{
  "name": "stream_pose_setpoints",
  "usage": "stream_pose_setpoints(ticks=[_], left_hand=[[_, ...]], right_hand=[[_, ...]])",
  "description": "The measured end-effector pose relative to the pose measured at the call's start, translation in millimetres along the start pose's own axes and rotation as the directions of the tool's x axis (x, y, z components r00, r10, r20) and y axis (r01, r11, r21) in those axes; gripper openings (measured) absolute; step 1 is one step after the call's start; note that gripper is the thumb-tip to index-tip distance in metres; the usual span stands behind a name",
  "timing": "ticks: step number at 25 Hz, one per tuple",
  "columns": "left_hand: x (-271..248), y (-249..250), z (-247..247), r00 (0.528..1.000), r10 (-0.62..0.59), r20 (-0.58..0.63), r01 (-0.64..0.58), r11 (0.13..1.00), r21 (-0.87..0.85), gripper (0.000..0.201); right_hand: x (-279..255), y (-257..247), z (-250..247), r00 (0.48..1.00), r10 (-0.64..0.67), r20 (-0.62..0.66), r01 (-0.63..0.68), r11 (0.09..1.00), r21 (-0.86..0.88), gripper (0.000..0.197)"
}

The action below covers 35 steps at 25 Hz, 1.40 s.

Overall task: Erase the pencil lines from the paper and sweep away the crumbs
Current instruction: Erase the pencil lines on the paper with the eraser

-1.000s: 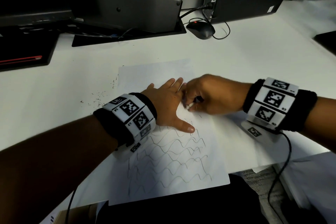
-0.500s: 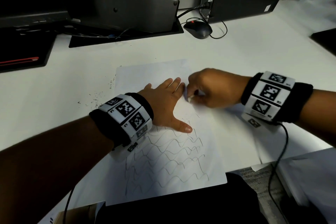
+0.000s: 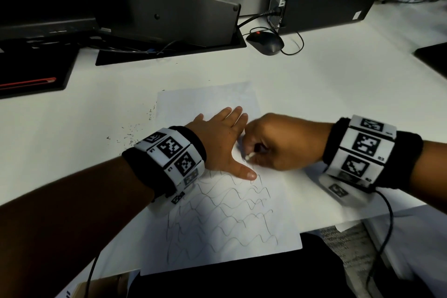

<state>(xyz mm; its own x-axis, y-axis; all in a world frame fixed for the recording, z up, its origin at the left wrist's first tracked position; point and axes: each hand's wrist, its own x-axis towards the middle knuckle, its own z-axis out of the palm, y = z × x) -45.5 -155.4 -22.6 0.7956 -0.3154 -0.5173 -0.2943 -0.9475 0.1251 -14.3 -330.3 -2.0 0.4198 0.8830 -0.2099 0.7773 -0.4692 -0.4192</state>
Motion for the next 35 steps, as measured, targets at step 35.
stream_pose_setpoints(ticks=[35], left_hand=[[-99.4,11.0,-1.3,0.926,-0.372,0.07,0.336,0.893,0.298,0.119]], right_hand=[[21.0,39.9,-15.0,0.94,0.341,0.012,-0.342,0.94,0.007,0.018]])
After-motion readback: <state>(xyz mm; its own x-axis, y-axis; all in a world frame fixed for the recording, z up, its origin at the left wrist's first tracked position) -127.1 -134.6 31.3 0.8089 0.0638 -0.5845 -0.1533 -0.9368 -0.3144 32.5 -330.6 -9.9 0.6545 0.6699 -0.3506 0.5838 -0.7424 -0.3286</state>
